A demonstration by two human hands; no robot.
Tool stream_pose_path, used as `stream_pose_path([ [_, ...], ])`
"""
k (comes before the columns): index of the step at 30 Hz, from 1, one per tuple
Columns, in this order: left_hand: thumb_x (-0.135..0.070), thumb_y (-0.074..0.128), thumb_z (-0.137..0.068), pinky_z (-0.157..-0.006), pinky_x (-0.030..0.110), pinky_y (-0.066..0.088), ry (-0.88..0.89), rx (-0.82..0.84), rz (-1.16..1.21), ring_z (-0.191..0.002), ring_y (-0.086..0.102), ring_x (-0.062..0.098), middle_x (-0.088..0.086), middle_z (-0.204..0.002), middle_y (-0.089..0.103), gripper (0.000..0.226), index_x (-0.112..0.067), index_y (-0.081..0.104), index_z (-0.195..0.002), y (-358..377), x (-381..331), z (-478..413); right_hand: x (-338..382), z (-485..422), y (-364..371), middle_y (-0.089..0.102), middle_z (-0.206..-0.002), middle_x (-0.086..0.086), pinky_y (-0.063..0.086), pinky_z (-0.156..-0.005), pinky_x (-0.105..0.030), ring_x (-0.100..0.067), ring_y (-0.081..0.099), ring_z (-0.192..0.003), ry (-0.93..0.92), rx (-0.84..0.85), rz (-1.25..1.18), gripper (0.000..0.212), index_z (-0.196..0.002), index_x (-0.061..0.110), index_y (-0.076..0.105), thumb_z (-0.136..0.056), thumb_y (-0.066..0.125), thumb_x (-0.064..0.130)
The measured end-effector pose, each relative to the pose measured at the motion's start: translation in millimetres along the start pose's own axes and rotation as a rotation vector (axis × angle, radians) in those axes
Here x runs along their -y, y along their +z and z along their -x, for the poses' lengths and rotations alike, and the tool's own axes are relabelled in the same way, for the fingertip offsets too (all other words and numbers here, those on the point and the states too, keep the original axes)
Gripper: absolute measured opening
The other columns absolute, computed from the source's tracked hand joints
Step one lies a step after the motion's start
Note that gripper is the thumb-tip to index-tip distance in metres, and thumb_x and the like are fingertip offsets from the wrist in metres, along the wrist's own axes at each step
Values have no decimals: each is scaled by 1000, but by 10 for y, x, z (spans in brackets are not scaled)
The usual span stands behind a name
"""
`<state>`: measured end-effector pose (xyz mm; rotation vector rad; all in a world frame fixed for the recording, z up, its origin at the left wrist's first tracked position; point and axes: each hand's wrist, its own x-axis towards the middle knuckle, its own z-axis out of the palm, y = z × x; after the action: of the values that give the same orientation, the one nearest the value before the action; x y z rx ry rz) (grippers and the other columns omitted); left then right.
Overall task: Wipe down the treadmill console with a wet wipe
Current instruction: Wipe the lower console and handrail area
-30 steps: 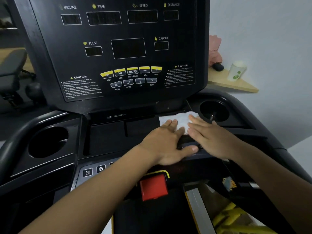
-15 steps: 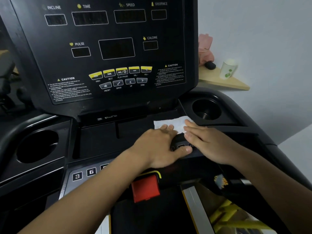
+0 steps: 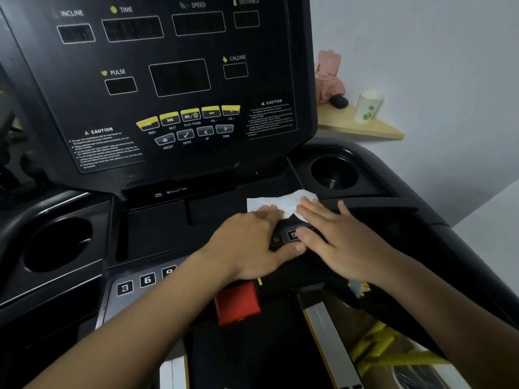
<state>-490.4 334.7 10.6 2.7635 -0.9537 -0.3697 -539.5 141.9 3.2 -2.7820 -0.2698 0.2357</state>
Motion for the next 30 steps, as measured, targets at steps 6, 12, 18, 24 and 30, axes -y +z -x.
stream_pose_path([
  [6,-75,36,-87,-122,40,14,-2,42,-36,-151,-5,16,3,-165,-3,92,-22,6,-156,102,5,-262,-61,-243,-1,-4,-161,10,-10,-119,-44,-2,-2,-146,28,13,19,71,-154,23,19,-94,16,62],
  [12,-77,31,-85,-121,37,15,38,36,-58,-151,2,17,0,-165,2,91,-30,1,-156,97,76,37,-6,32,28,-9,-159,15,-22,-111,-30,16,-31,-126,-5,-15,47,70,-154,29,9,-93,17,62],
  [18,-74,31,-88,-123,34,3,91,-8,-133,-151,-2,18,6,-165,0,91,-21,2,-157,70,-11,147,57,239,10,-14,-150,27,-24,-107,-27,27,-42,-108,35,-5,22,63,-152,36,4,-95,18,59],
  [24,-71,38,-89,-115,40,29,81,48,-212,-148,19,27,11,-162,16,81,-21,26,-152,-111,-250,278,22,231,47,-2,-158,22,-16,-113,-33,19,-34,-120,14,-90,5,66,-152,35,17,-92,14,63],
  [30,-53,42,-90,-75,36,54,209,-251,-265,-93,65,24,6,-113,67,45,-17,69,-97,1,-233,527,-68,465,247,46,-144,12,17,-118,-39,0,25,-141,-84,-382,-24,41,-114,27,60,-90,41,55],
])
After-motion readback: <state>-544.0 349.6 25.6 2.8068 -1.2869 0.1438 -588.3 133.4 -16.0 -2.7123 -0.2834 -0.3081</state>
